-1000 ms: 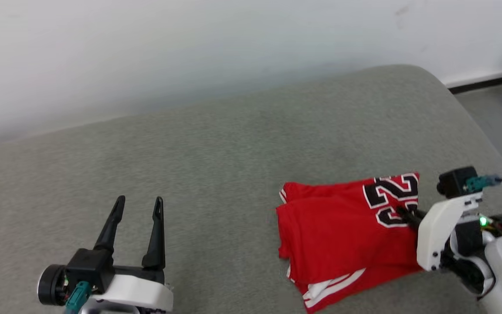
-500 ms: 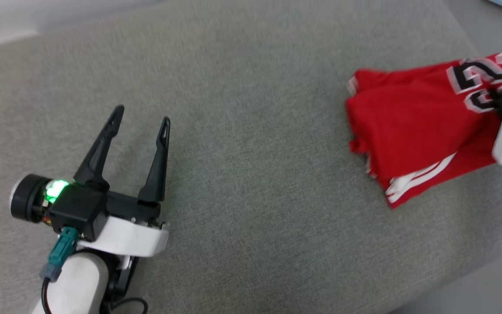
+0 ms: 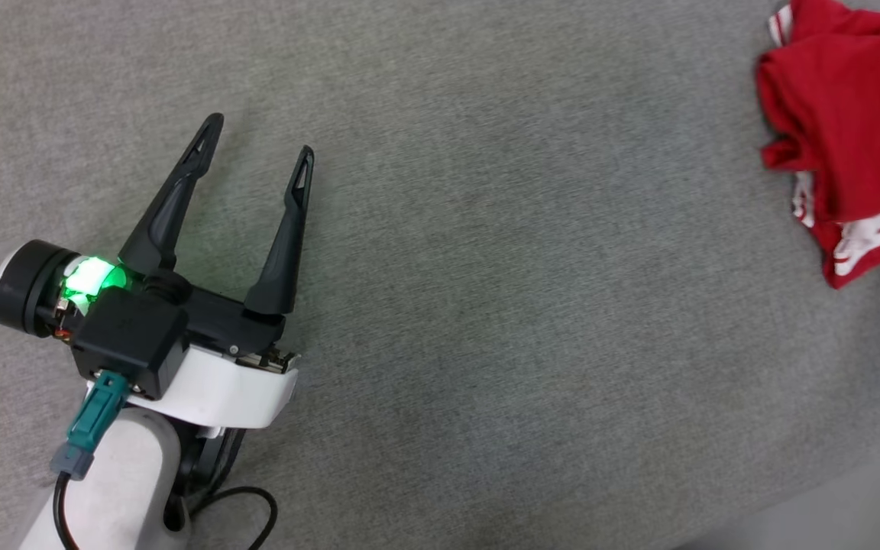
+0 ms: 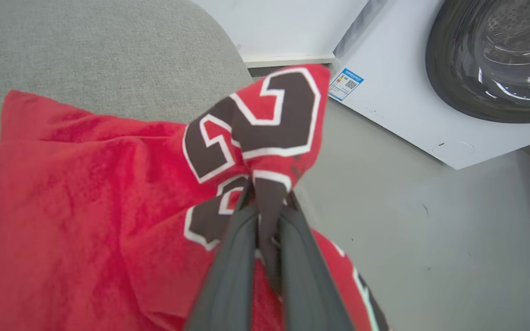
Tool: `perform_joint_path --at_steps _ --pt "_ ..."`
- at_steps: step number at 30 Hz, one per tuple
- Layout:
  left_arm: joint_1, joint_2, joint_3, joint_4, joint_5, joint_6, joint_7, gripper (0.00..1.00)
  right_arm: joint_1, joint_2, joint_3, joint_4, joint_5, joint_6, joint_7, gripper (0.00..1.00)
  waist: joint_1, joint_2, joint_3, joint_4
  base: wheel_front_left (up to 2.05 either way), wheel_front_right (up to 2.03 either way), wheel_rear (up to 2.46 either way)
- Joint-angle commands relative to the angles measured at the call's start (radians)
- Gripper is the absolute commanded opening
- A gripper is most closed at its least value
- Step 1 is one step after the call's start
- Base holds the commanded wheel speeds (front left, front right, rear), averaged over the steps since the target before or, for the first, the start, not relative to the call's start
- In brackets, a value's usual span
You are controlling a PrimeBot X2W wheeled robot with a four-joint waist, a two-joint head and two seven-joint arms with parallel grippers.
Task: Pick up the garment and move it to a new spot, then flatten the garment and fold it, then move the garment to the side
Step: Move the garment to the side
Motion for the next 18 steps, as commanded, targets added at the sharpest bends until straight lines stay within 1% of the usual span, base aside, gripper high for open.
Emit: perform_joint_path --at_steps 1,2,3,8,13,15,18 --pt "-0.01 0.002 0.004 0.004 0.0 0.005 0.005 1.0 -0.02 0.02 -0.028 0.025 -0.042 -0.001 -0.041 0.47 -0.0002 0.0 0.015 0.017 0.0 0.0 0.0" --pt "-0.01 0.004 0.006 0.006 0.001 0.008 0.004 1.0 -0.022 0.032 -0.042 0.037 -0.054 -0.001 -0.056 1.0 -0.0002 0.0 0.015 0.019 0.0 0.0 0.0" --pt "-0.01 0.004 0.006 0.006 0.001 0.008 0.004 1.0 -0.022 0.032 -0.042 0.037 -0.054 -0.001 -0.056 1.0 -0.0002 0.0 0.015 0.019 0.0 0.0 0.0" --pt "0.006 -0.003 0.008 0.027 -0.011 0.013 -0.014 1.0 -0.028 0.046 -0.107 0.076 -0.138 -0.001 -0.148 1.0 -0.0002 0.0 -0.005 0.03 0.0 0.0 0.0" --pt "0.03 -0.022 0.007 0.062 -0.027 0.028 -0.041 1.0 0.01 0.074 -0.163 0.051 -0.222 -0.001 -0.232 1.0 -0.0002 0.0 -0.069 0.037 0.0 0.0 0.0" --pt "0.043 -0.033 0.004 0.081 -0.035 0.031 -0.056 1.0 0.029 0.082 -0.172 0.047 -0.235 -0.001 -0.242 1.0 -0.0002 0.0 -0.103 0.045 0.0 0.0 0.0" --pt "0.066 -0.055 0.003 0.107 -0.047 0.042 -0.072 1.0 0.069 0.099 -0.158 0.024 -0.227 -0.001 -0.263 1.0 -0.0002 0.0 -0.159 0.057 0.0 0.0 0.0"
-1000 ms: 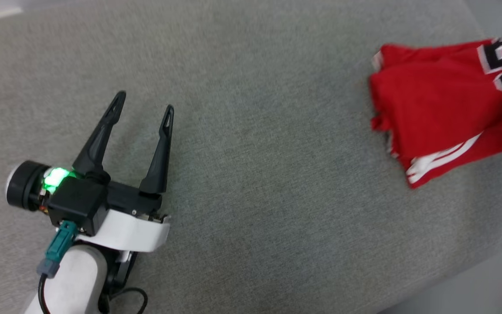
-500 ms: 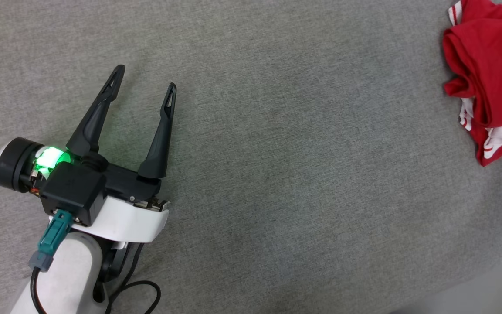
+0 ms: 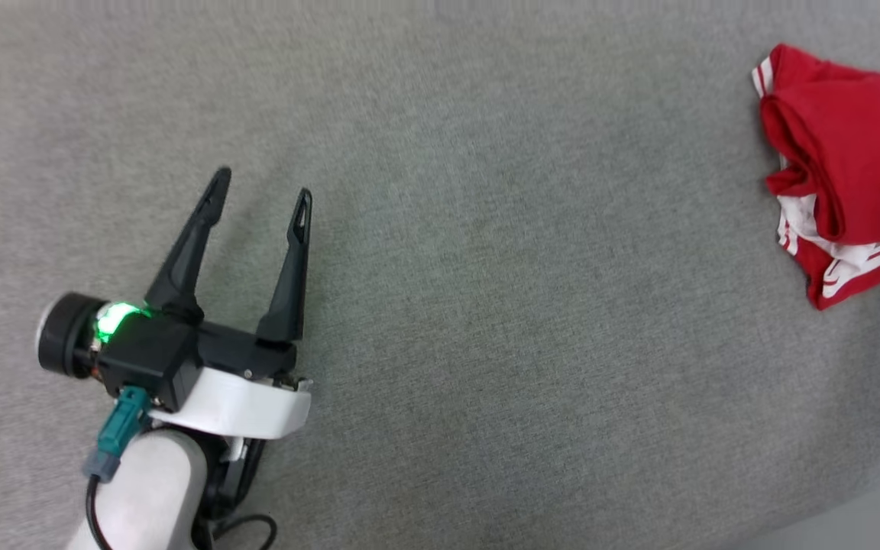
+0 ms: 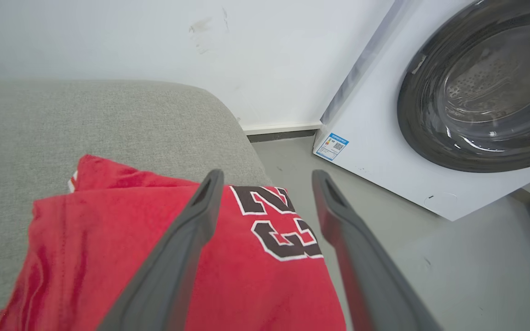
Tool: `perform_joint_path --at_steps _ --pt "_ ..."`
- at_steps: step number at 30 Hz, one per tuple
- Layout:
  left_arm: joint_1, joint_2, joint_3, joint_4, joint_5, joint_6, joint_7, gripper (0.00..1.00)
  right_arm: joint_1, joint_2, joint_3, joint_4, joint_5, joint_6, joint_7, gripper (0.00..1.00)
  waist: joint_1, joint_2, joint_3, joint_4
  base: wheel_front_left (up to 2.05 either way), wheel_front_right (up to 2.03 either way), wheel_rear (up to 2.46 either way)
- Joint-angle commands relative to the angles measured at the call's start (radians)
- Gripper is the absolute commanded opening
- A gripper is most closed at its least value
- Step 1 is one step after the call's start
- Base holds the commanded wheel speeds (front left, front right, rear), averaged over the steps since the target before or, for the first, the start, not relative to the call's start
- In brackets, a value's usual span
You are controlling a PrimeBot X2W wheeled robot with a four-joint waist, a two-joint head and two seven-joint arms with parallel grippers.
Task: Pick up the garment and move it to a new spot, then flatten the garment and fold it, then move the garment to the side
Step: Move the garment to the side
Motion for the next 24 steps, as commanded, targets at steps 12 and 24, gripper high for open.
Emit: perform_joint_path --at_steps 12,24 --pt "0.16 -0.073 0.008 0.1 -0.053 0.045 -0.043 1.0 0.326 0.098 0.044 -0.211 0.068 -0.001 -0.023 1.0 -0.0001 0.0 -0.271 0.091 0.0 0.0 0.0" --pt "0.265 -0.094 0.047 0.169 -0.084 0.057 -0.049 1.0 0.642 0.218 0.068 -0.47 0.116 -0.001 0.029 1.0 -0.0001 0.0 -0.414 0.2 0.0 0.0 0.0"
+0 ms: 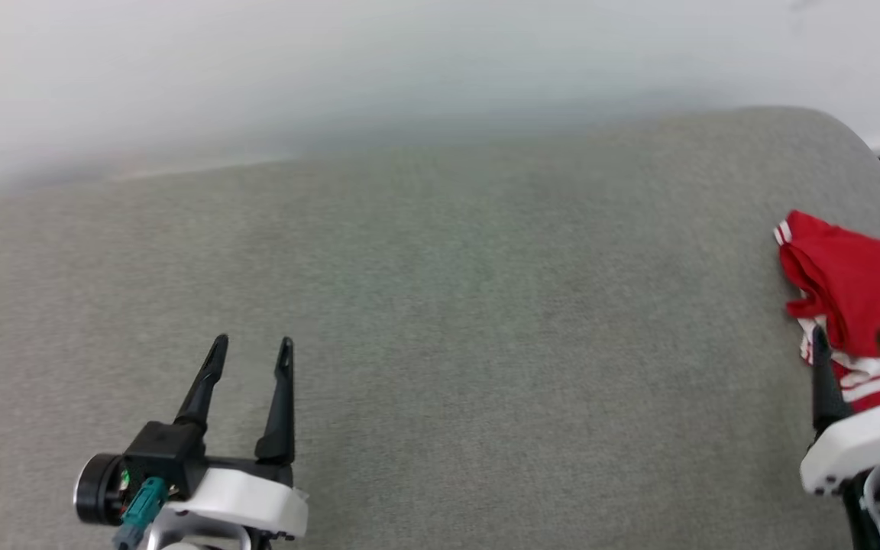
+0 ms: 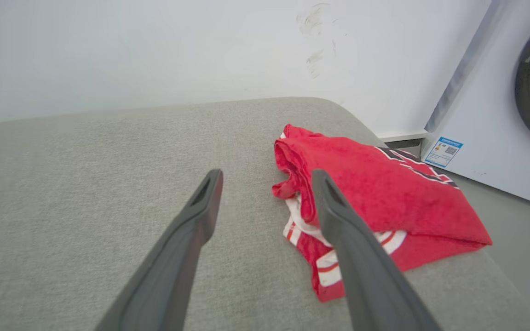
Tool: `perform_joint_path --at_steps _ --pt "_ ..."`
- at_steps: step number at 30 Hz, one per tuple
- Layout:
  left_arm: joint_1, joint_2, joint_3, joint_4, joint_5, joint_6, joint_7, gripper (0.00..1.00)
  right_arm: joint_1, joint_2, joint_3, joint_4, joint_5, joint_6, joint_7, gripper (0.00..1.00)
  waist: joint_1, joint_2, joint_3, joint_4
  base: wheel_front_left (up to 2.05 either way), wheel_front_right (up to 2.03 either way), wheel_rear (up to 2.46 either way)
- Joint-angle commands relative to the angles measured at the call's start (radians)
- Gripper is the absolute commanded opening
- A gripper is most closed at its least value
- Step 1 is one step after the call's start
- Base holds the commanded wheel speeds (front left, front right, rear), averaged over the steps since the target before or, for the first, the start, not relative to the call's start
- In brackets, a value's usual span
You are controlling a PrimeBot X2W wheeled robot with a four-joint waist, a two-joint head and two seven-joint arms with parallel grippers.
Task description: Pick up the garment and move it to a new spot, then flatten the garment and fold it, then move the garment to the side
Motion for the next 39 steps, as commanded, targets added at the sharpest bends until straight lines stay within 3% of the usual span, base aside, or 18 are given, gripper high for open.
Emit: perform_joint_path --at_steps 1,13,22,39 --pt "0.023 0.002 0.015 0.007 -0.005 0.007 -0.006 1.0 0.051 0.016 0.012 -0.042 0.009 -0.001 0.005 1.0 0.0002 0.0 -0.048 0.049 0.0 0.0 0.0" --pt "0.134 0.027 0.069 0.023 -0.009 0.014 -0.005 1.0 0.256 0.08 0.116 -0.311 0.035 -0.001 0.075 1.0 0.0002 0.0 -0.137 0.143 0.0 0.0 0.0" --pt "0.18 0.017 0.072 0.046 0.01 0.0 -0.005 1.0 0.331 0.085 0.189 -0.452 0.042 -0.001 0.117 1.0 0.0002 0.0 -0.178 0.143 0.0 0.0 0.0" --pt "0.184 -0.011 0.082 0.068 0.042 -0.025 -0.005 1.0 0.357 0.086 0.22 -0.489 0.048 -0.001 0.143 1.0 0.0002 0.0 -0.195 0.139 0.0 0.0 0.0"
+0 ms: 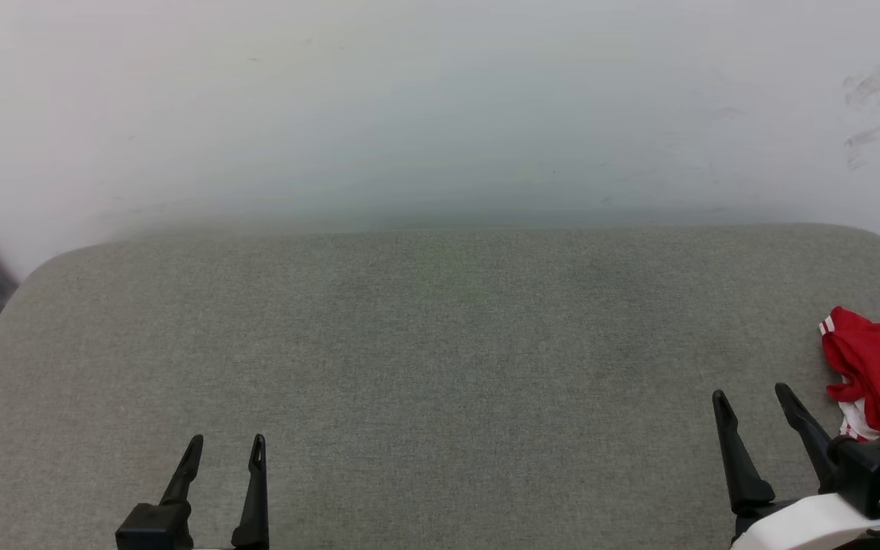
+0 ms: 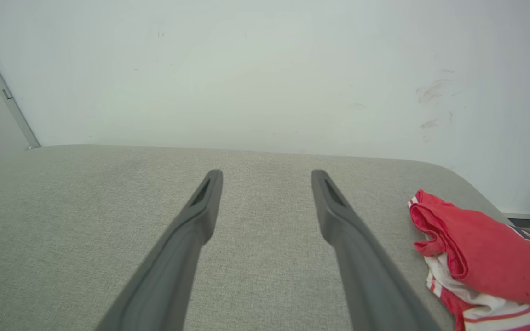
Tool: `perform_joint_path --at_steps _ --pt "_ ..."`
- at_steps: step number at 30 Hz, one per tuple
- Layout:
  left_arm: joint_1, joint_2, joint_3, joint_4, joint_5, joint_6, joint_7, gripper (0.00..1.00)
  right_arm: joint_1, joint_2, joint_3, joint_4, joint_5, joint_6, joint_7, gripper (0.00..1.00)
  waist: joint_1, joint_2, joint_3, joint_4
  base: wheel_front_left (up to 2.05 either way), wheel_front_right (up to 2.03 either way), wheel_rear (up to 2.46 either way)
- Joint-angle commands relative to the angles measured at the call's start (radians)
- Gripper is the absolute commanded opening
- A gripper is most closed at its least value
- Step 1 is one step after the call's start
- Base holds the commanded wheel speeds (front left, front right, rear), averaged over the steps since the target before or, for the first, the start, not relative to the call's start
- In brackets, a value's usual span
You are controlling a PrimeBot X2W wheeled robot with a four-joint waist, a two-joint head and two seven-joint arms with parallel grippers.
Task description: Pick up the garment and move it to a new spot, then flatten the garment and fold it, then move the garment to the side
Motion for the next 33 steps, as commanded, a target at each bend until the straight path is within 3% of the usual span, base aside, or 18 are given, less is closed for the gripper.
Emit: perform_joint_path --at_steps 1,9,10,13,33 --pt "-0.002 -0.003 0.003 0.002 0.007 -0.005 -0.002 1.0 0.011 0.003 -0.001 -0.005 0.007 -0.001 0.004 1.0 0.0 -0.0001 0.001 0.001 0.0 0.0 0.0" --pt "-0.006 -0.013 0.014 0.003 0.022 -0.014 -0.002 1.0 0.004 0.003 -0.003 0.009 0.013 0.0 -0.003 1.0 0.0 -0.0001 -0.001 0.002 0.0 0.0 0.0" --pt "-0.001 -0.011 0.011 0.002 0.018 -0.015 0.0 0.0 0.0 0.0 -0.002 0.009 0.007 0.0 -0.001 0.0 0.0 -0.0001 -0.001 0.002 0.0 0.0 0.0" --pt "0.007 -0.017 0.004 0.025 0.015 -0.016 0.001 0.0 0.004 0.0 0.0 0.036 0.008 0.0 -0.001 0.0 0.0 -0.0001 -0.001 0.002 0.0 0.0 0.0" --pt "-0.061 -0.064 0.077 0.078 -0.351 -0.082 0.098 0.0 -0.066 -0.011 -0.007 0.146 0.426 0.0 0.0 0.0 0.0 -0.0001 0.014 -0.002 0.0 0.0 0.0"
